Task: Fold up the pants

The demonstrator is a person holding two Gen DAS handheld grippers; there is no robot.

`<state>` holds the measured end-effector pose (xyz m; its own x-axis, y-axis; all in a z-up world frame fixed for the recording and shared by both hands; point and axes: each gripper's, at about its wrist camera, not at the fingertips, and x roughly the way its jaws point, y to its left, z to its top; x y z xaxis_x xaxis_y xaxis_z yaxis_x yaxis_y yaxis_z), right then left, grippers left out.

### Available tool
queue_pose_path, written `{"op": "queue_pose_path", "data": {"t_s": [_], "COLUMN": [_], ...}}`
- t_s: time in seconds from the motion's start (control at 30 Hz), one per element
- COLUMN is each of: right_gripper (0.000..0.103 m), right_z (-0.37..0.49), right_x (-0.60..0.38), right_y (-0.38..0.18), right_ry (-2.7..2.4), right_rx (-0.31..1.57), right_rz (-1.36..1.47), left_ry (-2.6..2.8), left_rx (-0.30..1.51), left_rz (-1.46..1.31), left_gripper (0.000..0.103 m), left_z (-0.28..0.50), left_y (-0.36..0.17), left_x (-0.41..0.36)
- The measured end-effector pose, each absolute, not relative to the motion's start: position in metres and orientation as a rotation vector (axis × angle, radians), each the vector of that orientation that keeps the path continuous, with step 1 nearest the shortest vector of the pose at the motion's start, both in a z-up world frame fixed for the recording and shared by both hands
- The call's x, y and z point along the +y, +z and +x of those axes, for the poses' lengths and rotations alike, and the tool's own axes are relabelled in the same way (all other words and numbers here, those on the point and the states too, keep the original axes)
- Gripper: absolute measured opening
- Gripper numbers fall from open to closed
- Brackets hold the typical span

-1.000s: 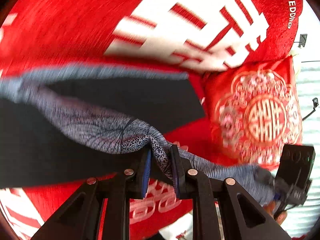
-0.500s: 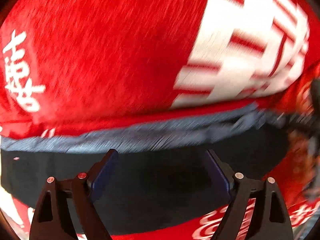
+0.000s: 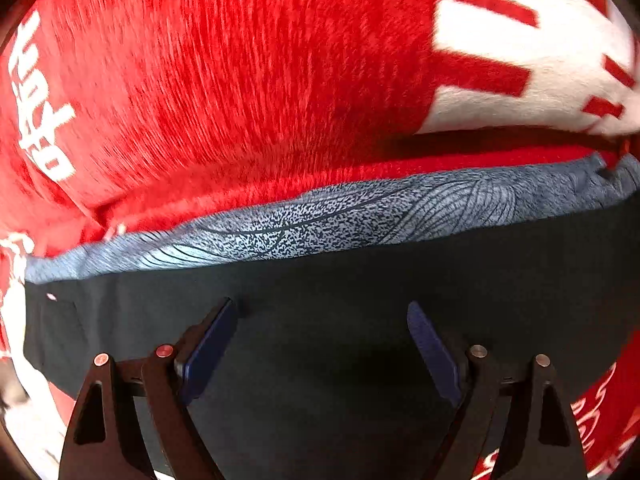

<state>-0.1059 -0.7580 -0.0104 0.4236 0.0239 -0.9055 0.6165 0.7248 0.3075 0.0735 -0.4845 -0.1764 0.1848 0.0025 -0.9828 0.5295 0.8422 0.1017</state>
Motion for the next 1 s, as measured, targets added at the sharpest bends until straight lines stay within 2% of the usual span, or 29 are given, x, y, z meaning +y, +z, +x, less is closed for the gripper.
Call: {"op": "queue_pose_path", "data": {"t_s": [0.13, 0.23, 0.27, 0.3, 0.47, 0.53, 0.63, 0.7, 0.83, 1.0], "right_gripper": [0.06, 0.058, 0.044, 0.008, 0.008, 0.008, 0.018, 0.039, 0.04, 0.04], "right_z": [-0.105, -0.096, -0.095, -0.091, -0.077, -0.072, -0.074, -0.088, -0.106, -0.096], "right_x": [-0.739, -0.752, -0.755, -0.756, -0.738, -0.753, -0.766, -0.759, -0.736, -0.714], "right_y": [-0.019, -0.045, -0.05, -0.058, -0.03, -0.046, -0.071, -0.051, -0.018, -0.049], "right_ry": [-0.405, -0.436, -0.436, -0.41, -0.34, -0.364, -0.42, -0.43, -0.393, -0.351], "right_rx": [1.192, 1.238, 1.248, 1.27, 1.152, 1.195, 1.307, 1.238, 1.126, 1.239], "right_rz": [0.523, 0.568, 0.581, 0.604, 0.466, 0.521, 0.61, 0.585, 0.546, 0.523], "left_ry": [-0.401, -0.402, -0.4, -0.399, -0.37, -0.338, -0.328, -0.317, -0.327, -0.243], "left_rx": [1.332, 1.325, 1.327, 1.328, 1.264, 1.248, 1.302, 1.276, 1.228, 1.285], "left_rz": [0.474, 0.478, 0.474, 0.471, 0.458, 0.491, 0.446, 0.451, 0.441, 0.404], "left_gripper": [0.087, 0.087, 0.087, 0.087, 0.087, 0.087, 0.087, 0.087, 0.087, 0.088], "left_z": [0.077, 0.073, 0.074, 0.067, 0.065, 0.07, 0.08, 0.083, 0.097, 0.129], "left_y": [-0.173, -0.175, -0.175, -0.176, -0.164, -0.17, -0.178, -0.169, -0.156, -0.185], "left_x": [-0.484, -0.485, -0.484, -0.487, -0.48, -0.482, -0.478, -0.474, -0.466, -0.454]}}
